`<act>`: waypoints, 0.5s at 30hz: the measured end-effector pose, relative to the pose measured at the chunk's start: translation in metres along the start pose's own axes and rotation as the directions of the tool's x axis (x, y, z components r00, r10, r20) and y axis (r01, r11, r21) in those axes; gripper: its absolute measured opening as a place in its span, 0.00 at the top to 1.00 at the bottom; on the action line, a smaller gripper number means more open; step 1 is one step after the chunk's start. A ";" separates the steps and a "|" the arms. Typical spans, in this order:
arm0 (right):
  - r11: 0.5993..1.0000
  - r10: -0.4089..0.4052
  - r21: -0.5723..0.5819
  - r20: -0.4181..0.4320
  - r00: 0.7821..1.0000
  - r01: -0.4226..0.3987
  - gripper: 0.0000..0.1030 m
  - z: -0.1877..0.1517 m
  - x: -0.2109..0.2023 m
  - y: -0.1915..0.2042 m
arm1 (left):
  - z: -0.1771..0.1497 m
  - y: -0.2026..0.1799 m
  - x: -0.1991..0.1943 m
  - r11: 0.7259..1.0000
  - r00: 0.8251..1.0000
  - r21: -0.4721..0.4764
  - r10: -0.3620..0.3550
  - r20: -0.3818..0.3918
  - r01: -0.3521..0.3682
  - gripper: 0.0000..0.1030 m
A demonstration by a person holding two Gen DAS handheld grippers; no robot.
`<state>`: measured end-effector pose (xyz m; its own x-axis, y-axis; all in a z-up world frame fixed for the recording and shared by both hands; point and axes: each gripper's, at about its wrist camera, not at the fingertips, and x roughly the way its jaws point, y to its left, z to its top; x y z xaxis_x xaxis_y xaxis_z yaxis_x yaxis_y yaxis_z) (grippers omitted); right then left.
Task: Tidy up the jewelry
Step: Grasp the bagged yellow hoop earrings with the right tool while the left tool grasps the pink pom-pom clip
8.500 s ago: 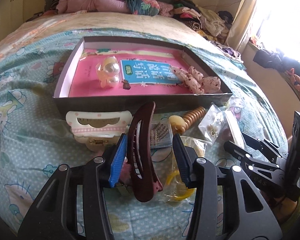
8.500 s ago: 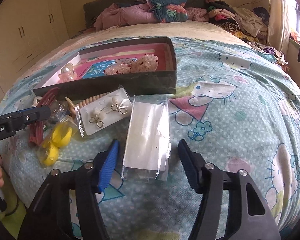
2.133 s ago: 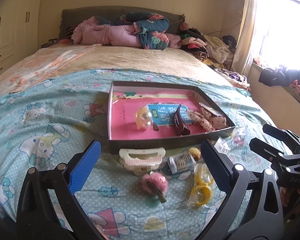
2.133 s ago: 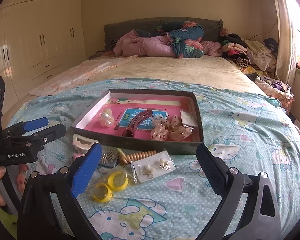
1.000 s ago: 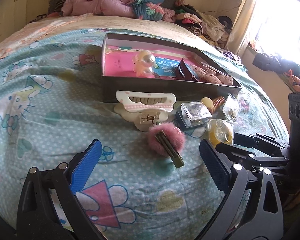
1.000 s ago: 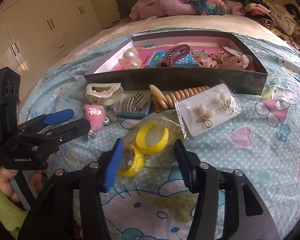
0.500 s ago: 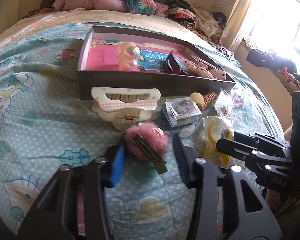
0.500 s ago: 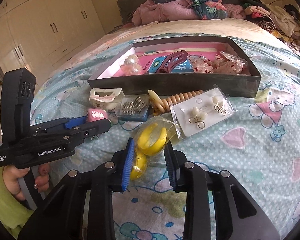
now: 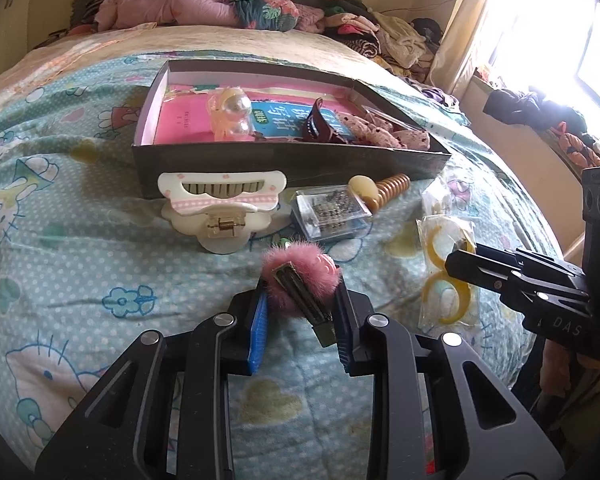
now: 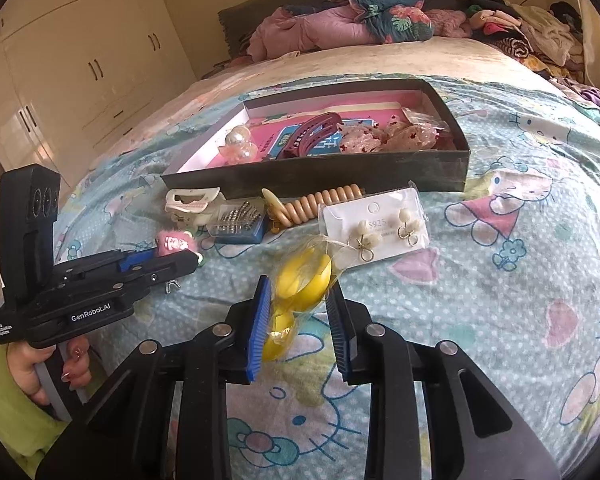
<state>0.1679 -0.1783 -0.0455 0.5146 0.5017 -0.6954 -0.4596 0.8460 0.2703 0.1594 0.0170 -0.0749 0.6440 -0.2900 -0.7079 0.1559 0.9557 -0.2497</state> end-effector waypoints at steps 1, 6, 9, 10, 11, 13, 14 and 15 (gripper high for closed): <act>1.000 -0.002 0.005 0.002 1.000 0.002 0.74 0.000 -0.002 -0.002 | 0.000 -0.002 -0.002 1.000 1.000 0.003 0.000 0.003 0.000 0.80; 1.000 -0.011 0.018 0.028 1.000 0.011 0.75 0.003 -0.014 -0.007 | 0.008 -0.015 -0.011 1.000 0.999 0.024 -0.010 0.030 0.010 0.80; 1.000 -0.019 0.023 0.048 0.999 0.018 0.75 0.006 -0.023 -0.012 | 0.014 -0.021 -0.013 0.999 0.999 0.038 -0.014 0.043 0.012 0.80; 1.000 -0.020 0.025 0.053 0.998 0.019 0.75 0.007 -0.024 -0.013 | 0.016 -0.024 -0.013 0.999 0.999 0.042 -0.015 0.048 0.013 0.80; 0.999 -0.023 0.027 0.059 0.998 0.022 0.75 0.008 -0.025 -0.013 | 0.017 -0.025 -0.013 0.999 0.999 0.045 -0.014 0.051 0.012 0.80; 0.999 -0.031 0.026 0.069 0.997 0.029 0.75 0.011 -0.028 -0.016 | 0.022 -0.028 -0.013 0.999 0.998 0.051 -0.016 0.058 0.013 0.80; 0.999 -0.035 0.029 0.075 0.997 0.032 0.75 0.012 -0.029 -0.017 | 0.024 -0.030 -0.012 0.999 0.998 0.053 -0.016 0.060 0.013 0.80; 0.999 -0.035 0.033 0.078 0.996 0.032 0.75 0.013 -0.030 -0.019 | 0.026 -0.031 -0.011 0.998 0.998 0.054 -0.015 0.063 0.012 0.80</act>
<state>0.1703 -0.2068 -0.0209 0.5853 0.4848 -0.6499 -0.4186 0.8672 0.2698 0.1669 -0.0078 -0.0421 0.6873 -0.3007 -0.6612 0.2039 0.9535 -0.2217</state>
